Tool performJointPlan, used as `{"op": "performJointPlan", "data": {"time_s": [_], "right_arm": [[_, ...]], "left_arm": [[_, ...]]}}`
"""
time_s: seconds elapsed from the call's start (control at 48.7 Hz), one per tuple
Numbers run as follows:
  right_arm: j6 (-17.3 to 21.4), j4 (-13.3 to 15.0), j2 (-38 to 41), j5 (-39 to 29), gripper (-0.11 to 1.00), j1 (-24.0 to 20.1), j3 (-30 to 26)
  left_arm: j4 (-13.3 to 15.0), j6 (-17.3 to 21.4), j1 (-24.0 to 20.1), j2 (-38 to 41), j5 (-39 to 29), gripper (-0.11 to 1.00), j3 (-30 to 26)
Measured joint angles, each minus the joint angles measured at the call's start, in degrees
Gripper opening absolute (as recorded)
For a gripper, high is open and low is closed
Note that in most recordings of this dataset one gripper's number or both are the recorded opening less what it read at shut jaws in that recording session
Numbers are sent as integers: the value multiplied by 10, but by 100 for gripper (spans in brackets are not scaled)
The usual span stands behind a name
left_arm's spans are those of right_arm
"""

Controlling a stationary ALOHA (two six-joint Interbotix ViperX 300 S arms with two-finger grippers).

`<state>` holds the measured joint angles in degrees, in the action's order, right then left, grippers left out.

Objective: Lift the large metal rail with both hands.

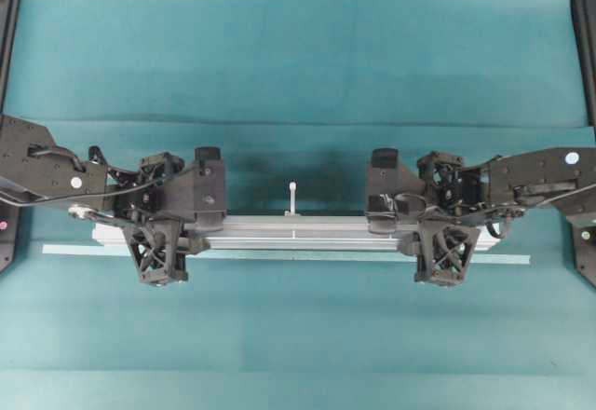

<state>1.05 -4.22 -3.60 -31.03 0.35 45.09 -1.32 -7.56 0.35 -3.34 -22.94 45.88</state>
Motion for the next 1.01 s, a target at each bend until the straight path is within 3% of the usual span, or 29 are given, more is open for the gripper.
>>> {"op": "performJointPlan", "data": {"time_s": [1.006], "right_arm": [[0,-3,18,30,38,-1,11]], "left_arm": [[-3,-13,0,4,15,36,2]]}}
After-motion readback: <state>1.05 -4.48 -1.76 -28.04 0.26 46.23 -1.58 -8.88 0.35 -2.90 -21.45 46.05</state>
